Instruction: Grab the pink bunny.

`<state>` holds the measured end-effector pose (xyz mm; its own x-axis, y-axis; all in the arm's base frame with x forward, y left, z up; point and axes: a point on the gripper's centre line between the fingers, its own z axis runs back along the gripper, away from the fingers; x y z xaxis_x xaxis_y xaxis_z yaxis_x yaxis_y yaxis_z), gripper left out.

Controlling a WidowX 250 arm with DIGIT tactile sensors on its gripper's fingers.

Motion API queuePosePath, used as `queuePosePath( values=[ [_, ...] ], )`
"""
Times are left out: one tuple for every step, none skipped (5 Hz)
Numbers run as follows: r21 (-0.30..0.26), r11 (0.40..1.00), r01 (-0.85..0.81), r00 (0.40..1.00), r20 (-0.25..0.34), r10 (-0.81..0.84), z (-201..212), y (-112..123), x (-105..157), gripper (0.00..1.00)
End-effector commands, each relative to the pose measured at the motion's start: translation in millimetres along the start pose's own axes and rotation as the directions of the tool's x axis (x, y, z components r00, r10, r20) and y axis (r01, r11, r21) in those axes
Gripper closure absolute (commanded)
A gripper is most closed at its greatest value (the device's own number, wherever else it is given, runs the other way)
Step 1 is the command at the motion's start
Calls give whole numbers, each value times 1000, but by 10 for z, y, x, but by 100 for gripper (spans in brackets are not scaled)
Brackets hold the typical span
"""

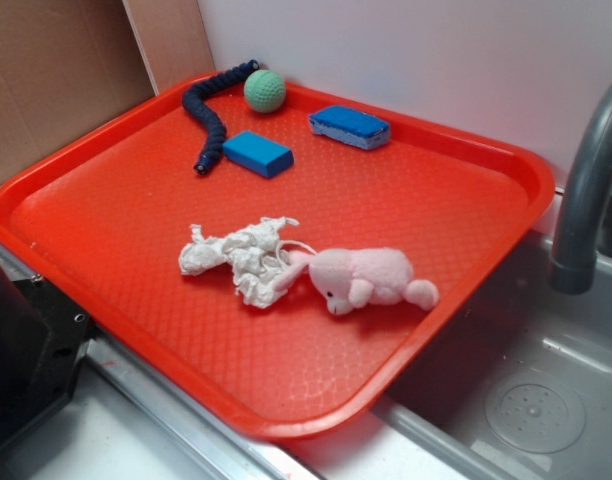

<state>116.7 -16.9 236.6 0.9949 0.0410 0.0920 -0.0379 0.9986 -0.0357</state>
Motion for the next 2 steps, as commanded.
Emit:
queuePosePath(
  values=[
    [0, 1000, 0, 1000, 0, 0, 0, 0, 0, 0],
    [50, 966, 254, 967, -39, -252, -428, -498, 282, 0]
  ],
)
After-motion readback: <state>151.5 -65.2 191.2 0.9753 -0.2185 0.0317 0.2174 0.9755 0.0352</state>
